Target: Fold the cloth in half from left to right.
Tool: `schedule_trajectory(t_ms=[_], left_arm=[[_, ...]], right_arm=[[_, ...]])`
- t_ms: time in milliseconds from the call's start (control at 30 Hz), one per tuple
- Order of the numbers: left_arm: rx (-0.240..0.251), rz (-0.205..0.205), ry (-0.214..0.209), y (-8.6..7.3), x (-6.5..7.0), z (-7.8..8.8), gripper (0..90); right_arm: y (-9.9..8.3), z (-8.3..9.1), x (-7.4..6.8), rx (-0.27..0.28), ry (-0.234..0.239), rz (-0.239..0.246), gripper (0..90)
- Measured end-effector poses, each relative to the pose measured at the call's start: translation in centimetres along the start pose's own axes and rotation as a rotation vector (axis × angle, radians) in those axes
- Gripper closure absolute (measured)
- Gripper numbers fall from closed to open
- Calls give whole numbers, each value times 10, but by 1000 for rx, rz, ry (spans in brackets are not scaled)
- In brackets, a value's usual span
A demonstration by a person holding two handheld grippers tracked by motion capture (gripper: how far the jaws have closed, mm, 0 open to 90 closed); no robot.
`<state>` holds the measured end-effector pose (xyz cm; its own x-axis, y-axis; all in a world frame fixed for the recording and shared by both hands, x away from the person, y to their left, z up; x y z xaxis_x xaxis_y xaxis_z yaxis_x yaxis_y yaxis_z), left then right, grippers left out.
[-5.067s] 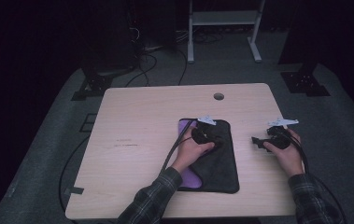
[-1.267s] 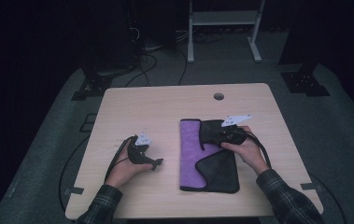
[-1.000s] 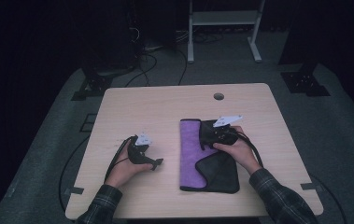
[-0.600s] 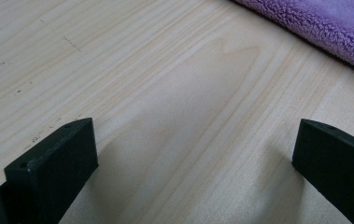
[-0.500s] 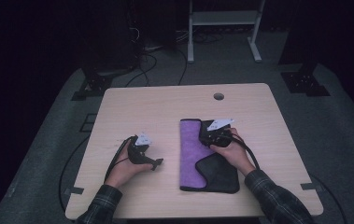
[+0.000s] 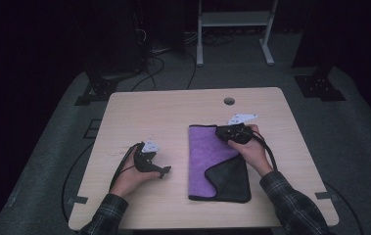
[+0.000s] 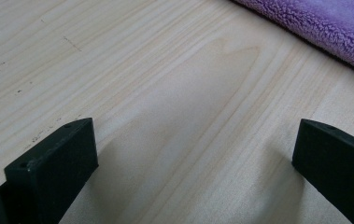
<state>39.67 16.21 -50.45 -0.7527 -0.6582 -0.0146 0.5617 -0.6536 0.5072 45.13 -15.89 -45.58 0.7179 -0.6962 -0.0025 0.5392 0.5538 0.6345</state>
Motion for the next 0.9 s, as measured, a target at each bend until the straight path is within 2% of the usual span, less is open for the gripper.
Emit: schedule_trajectory(t_ms=[167,467,600,900], left_arm=[[1,-2,2,0,0,0,0],[2,-2,5,0,0,0,0],[3,1,4,0,0,0,0],[2,3,5,0,0,0,0]], right_arm=[[4,8,19,14,-45,-52,863],[6,10,52,-30,-139,-108,863],[-2,1,62,-63,-158,-135,864],[-16,-23,80,-120,-161,-184,863]])
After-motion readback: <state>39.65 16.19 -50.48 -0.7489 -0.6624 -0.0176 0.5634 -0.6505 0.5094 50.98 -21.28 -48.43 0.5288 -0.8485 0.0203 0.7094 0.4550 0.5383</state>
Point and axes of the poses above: each handheld gripper's, and its own axes: z roughly backward along the jaws, y roughly out of its top, x roughly to its right, the point moved 3 cm from there along -z, roughly forward along the jaws, and after that the axes turned 15 degrees about -x, right-handed, at the moved point
